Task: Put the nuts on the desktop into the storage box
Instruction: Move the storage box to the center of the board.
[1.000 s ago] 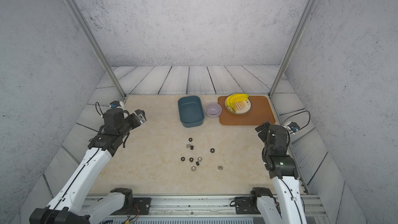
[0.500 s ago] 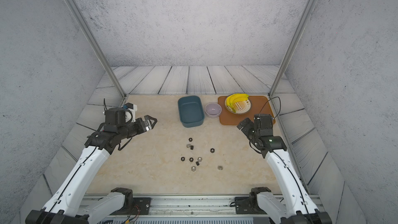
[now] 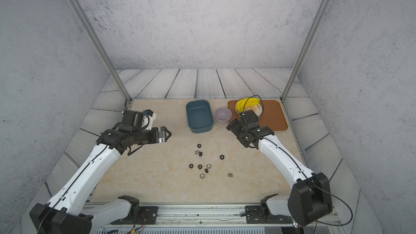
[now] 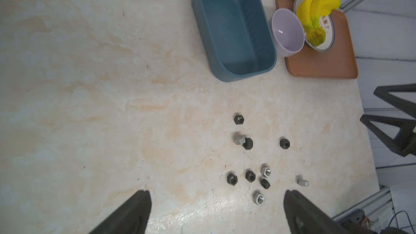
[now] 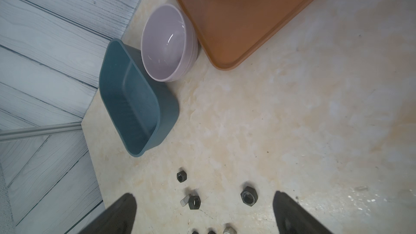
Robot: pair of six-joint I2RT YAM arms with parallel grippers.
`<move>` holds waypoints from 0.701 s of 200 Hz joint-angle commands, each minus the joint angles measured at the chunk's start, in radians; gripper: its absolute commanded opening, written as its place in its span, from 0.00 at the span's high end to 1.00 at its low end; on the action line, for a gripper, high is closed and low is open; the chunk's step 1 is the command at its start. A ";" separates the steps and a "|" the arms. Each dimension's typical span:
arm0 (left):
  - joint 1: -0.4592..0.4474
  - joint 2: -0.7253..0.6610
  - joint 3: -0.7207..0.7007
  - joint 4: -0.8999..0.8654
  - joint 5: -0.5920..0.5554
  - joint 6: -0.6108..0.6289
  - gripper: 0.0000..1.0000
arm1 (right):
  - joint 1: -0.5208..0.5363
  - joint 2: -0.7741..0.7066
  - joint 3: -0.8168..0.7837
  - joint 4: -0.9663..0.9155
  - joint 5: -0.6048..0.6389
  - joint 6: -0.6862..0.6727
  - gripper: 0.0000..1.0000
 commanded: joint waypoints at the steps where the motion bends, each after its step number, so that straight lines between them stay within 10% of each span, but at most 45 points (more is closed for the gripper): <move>1: -0.003 0.049 0.053 -0.142 0.053 0.156 0.02 | 0.050 0.062 0.062 0.005 0.017 0.051 0.01; 140: -0.003 0.157 -0.024 0.202 0.132 0.338 0.02 | 0.193 0.620 0.575 -0.201 0.098 0.027 0.01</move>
